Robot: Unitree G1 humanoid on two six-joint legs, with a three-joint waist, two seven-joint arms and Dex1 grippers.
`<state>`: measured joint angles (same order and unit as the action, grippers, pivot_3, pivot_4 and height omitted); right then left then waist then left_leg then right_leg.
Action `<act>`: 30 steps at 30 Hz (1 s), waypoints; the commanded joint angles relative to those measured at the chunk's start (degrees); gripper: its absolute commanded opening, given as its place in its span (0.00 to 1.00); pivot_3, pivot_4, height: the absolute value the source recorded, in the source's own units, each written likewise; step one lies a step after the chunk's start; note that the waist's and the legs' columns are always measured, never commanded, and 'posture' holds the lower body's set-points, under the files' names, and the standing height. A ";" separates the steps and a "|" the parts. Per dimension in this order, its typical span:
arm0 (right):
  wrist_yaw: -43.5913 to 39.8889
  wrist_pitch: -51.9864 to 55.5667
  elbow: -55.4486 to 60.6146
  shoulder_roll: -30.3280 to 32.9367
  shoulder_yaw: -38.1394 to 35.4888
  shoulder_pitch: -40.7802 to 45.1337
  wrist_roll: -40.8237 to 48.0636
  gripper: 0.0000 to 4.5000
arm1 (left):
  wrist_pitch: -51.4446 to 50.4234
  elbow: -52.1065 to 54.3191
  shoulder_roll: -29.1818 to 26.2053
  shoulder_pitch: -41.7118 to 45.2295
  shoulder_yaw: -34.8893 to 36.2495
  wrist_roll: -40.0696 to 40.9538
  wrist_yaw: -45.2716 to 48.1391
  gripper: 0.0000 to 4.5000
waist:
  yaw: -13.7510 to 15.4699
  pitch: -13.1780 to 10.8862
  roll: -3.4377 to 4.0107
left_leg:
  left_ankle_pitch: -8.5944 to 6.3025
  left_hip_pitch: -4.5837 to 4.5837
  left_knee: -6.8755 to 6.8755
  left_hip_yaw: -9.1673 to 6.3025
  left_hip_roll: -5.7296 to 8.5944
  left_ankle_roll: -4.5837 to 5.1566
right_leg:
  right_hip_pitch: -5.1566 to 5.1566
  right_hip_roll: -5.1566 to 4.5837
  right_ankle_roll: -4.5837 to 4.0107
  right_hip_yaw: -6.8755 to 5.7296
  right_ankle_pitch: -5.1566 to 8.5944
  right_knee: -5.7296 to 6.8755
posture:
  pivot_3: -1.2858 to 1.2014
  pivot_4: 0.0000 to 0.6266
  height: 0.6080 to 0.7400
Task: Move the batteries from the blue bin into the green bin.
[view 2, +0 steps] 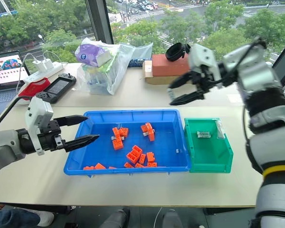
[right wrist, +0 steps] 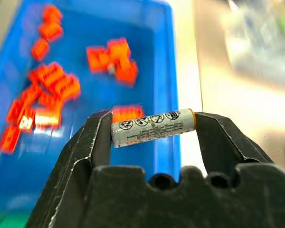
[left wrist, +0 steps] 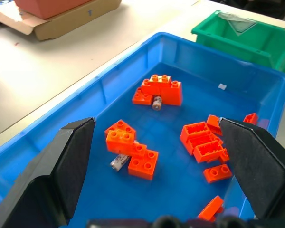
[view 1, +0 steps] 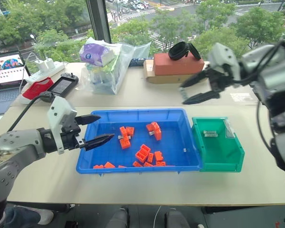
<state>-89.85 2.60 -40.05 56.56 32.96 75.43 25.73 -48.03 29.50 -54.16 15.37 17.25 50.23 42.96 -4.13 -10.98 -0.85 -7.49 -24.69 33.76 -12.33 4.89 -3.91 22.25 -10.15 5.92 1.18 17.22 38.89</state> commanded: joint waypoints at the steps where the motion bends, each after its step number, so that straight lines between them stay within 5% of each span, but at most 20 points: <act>1: -2.65 4.61 11.60 5.16 -4.99 -6.00 -1.08 0.57 | 3.00 -2.63 0.46 3.82 -3.03 -2.62 2.28 1.00 | -0.47 -0.01 0.01 | -0.01 0.00 0.01 0.04 0.00 0.02 | 0.02 0.00 0.00 0.04 0.00 0.01 | 0.52 0.24 1.00; 8: 2.72 5.40 18.45 7.52 -8.25 -18.89 -11.54 0.57 | 4.00 -5.32 0.17 7.00 -6.34 -5.62 4.65 1.00 | -0.87 0.00 0.00 | -0.02 0.01 0.17 0.11 -0.02 0.03 | -0.04 0.00 0.25 0.05 0.14 0.07 | 0.52 0.24 1.00; 14: 2.81 5.74 14.74 7.25 -12.04 -18.44 -16.41 1.00 | 2.71 -4.30 -0.97 6.03 -4.47 -6.10 4.74 1.00 | -1.07 -0.02 0.01 | -0.01 0.00 0.17 0.12 0.00 0.03 | -0.03 -0.03 0.19 0.05 0.11 0.08 | 0.52 0.24 1.00; 20: 0.91 3.08 12.43 3.11 -15.84 -12.15 -17.79 1.00 | 1.37 -2.04 -1.65 3.42 -1.20 -5.28 3.46 1.00 | -1.46 -0.02 0.01 | -0.01 0.00 0.16 0.12 -0.01 0.03 | -0.03 -0.03 0.21 0.05 0.12 0.07 | 0.52 0.24 1.00; 30: 1.56 1.87 14.97 -15.03 -15.10 -7.97 -17.29 1.00 | -0.73 1.21 -2.13 -1.45 3.99 -4.86 1.16 1.00 | -1.43 -0.01 -0.02 | 0.00 0.01 0.16 0.11 -0.02 0.01 | -0.06 -0.02 -0.01 0.04 -0.01 0.07 | 0.52 0.24 1.00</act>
<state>-89.33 7.19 -24.90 43.25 17.80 65.14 9.95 -48.82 28.90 -55.28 14.36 18.62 45.05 44.73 -5.56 -10.99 -0.87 -7.49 -24.67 33.92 -12.22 4.87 -3.91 22.19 -10.18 5.91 1.22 17.21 38.96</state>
